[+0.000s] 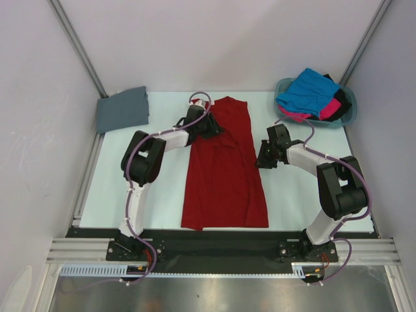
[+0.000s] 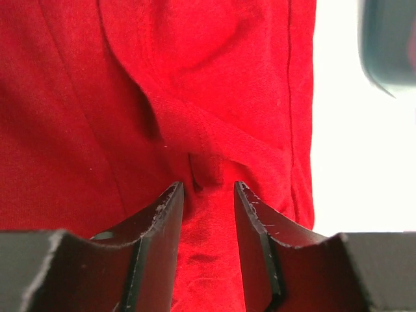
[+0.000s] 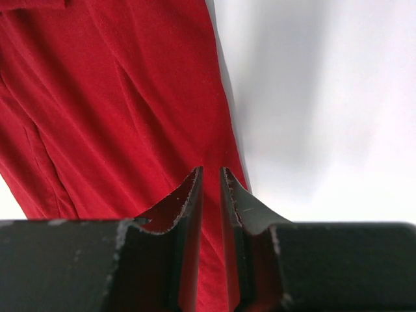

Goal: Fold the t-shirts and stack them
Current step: Fold the tshirt

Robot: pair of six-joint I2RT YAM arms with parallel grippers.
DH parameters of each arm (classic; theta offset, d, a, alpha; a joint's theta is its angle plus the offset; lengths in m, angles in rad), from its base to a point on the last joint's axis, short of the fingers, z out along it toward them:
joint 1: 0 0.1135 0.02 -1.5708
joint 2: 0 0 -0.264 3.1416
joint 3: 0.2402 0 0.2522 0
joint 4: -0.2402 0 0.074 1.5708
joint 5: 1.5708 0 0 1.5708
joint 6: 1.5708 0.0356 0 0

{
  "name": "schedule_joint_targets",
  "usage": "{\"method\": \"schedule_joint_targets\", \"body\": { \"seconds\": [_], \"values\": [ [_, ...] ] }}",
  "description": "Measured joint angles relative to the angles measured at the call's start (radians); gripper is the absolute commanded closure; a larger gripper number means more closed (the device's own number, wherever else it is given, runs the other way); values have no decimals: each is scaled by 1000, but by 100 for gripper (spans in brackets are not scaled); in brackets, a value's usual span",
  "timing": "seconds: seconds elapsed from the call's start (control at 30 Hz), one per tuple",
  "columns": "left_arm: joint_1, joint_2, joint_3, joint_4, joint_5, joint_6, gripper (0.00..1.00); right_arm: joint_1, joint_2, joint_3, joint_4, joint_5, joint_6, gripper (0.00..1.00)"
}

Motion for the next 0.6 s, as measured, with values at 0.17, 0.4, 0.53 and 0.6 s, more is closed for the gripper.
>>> {"method": "schedule_joint_targets", "body": {
  "seconds": [0.17,0.4,0.53,0.6],
  "values": [
    [0,-45,-13,2,-2,2,59,0,0,0,0,-2,0,79],
    [-3,-80,-1,14,2,2,60,0,0,-2,0,-7,0,79],
    [-5,-79,-1,4,2,-1,61,0,0,-2,0,-7,0,79],
    [-6,-79,-1,-2,2,-5,62,0,0,-2,0,-7,0,79]
  ]
}}
